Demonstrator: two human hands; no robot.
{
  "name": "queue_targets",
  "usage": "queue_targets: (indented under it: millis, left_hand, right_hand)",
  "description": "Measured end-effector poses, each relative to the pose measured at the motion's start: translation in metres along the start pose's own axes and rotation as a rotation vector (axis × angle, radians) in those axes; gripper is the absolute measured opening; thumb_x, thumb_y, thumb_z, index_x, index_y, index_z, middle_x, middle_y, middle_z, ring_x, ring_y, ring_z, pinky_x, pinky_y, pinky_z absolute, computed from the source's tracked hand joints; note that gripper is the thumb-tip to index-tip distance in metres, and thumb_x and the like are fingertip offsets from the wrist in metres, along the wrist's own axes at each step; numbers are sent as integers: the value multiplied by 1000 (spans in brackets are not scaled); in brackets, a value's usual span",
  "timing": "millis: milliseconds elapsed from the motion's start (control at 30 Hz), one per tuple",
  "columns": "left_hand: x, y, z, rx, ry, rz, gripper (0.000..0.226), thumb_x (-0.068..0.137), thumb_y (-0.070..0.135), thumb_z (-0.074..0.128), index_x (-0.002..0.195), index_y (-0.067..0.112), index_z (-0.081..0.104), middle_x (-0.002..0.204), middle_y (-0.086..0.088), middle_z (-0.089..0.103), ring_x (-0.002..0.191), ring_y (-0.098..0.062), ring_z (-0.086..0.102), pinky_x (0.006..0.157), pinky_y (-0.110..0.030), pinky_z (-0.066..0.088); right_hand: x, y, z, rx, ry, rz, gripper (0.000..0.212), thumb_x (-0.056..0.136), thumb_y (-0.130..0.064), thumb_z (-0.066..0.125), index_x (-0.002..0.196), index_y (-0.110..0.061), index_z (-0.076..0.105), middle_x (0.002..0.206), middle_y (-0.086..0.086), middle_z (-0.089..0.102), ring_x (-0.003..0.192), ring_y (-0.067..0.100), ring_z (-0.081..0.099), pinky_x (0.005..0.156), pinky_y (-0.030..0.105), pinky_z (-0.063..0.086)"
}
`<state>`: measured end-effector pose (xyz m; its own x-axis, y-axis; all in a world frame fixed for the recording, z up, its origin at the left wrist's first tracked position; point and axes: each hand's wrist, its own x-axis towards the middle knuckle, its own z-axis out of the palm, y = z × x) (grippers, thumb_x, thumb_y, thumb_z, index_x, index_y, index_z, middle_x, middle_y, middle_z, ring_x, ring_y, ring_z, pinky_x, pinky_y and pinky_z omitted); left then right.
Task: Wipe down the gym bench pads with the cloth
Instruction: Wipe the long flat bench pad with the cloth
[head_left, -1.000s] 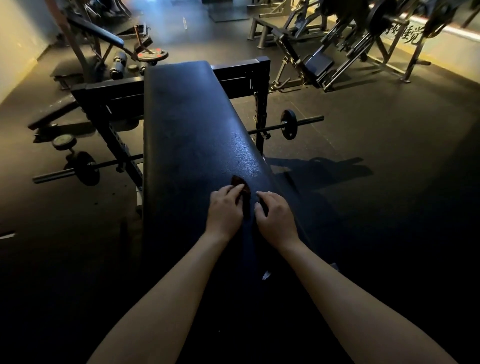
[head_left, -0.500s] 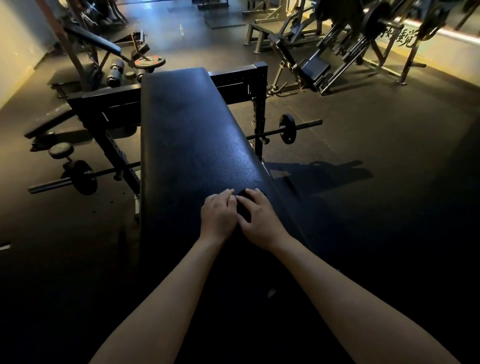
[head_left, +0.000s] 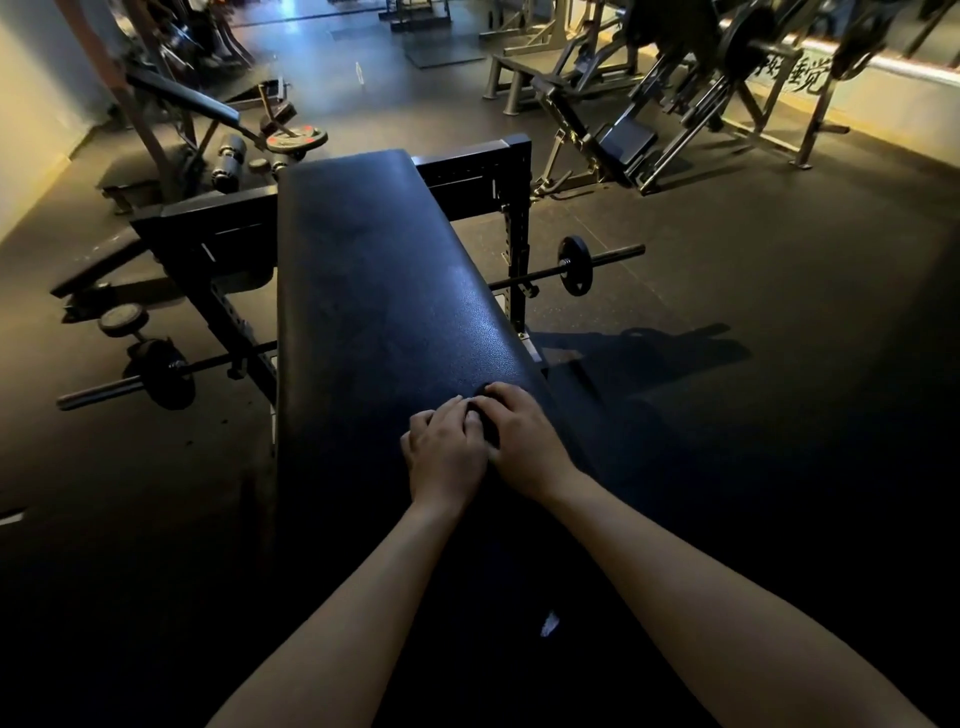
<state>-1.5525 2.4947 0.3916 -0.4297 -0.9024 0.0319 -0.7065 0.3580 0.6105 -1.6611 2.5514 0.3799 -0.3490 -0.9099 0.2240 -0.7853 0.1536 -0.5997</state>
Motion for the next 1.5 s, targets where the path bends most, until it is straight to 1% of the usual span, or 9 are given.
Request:
queue_targets:
  millis: [300,500,600,700,800,933,1167,1367,1500]
  left_hand:
    - [-2,3,11,67,-21,126,43,106,37,36,144,27,52,153,13,46,134,-12,33,116,-40,15]
    - [-8,2,5,-139,48,167,56,93,43,31,130,22,67,126,3,68,123,-15,51,108,-31,27]
    - [-12,1,3,-127,50,179,54,93,41,33,128,20,68,123,1,70,122,-17,53,107,-33,29]
    - [-15,2,5,-91,47,205,51,94,39,35,128,20,68,125,2,69,122,-18,53,108,-36,30]
    - [-14,2,6,-74,32,204,45,100,35,38,131,19,66,130,3,67,125,-16,50,108,-34,28]
    - [-13,1,8,-55,28,214,45,100,35,38,133,20,65,133,5,65,126,-14,49,108,-31,25]
    - [-9,2,8,-36,14,206,51,99,39,32,137,22,61,140,6,60,130,-12,46,109,-29,22]
    - [-2,0,4,-319,78,65,50,95,38,38,127,16,69,127,-3,69,122,-20,58,111,-46,40]
    - [-7,2,3,-252,44,96,50,96,35,38,129,12,67,130,-6,67,124,-21,55,111,-45,39]
  right_hand:
    - [10,22,-17,-74,63,219,42,99,-24,51,140,-13,54,143,10,46,132,30,39,112,40,34]
    - [-36,8,-13,-165,-50,19,55,95,-23,56,148,-17,44,149,8,38,139,29,30,111,43,38]
    - [-29,26,-22,-154,18,112,49,98,-21,54,146,-15,47,144,8,41,134,31,36,110,47,41]
    - [-22,27,-29,-70,38,321,53,102,-32,48,151,-15,37,149,9,30,135,33,31,111,46,35]
    - [-32,14,-24,-34,-15,268,64,100,-43,46,155,-16,29,156,7,19,142,29,17,117,43,23]
    - [-30,20,-23,-34,-34,178,62,101,-45,43,155,-16,33,156,8,25,144,28,16,120,38,15]
    - [1,22,-9,-67,52,275,47,104,-30,42,148,-15,41,147,14,35,134,36,30,114,47,29]
    - [-10,12,-2,-112,-60,-27,52,99,-45,36,136,-15,56,136,14,49,130,33,41,113,47,36]
    - [3,19,-10,-106,82,135,39,103,-31,46,138,-15,56,138,11,49,134,31,39,111,48,38]
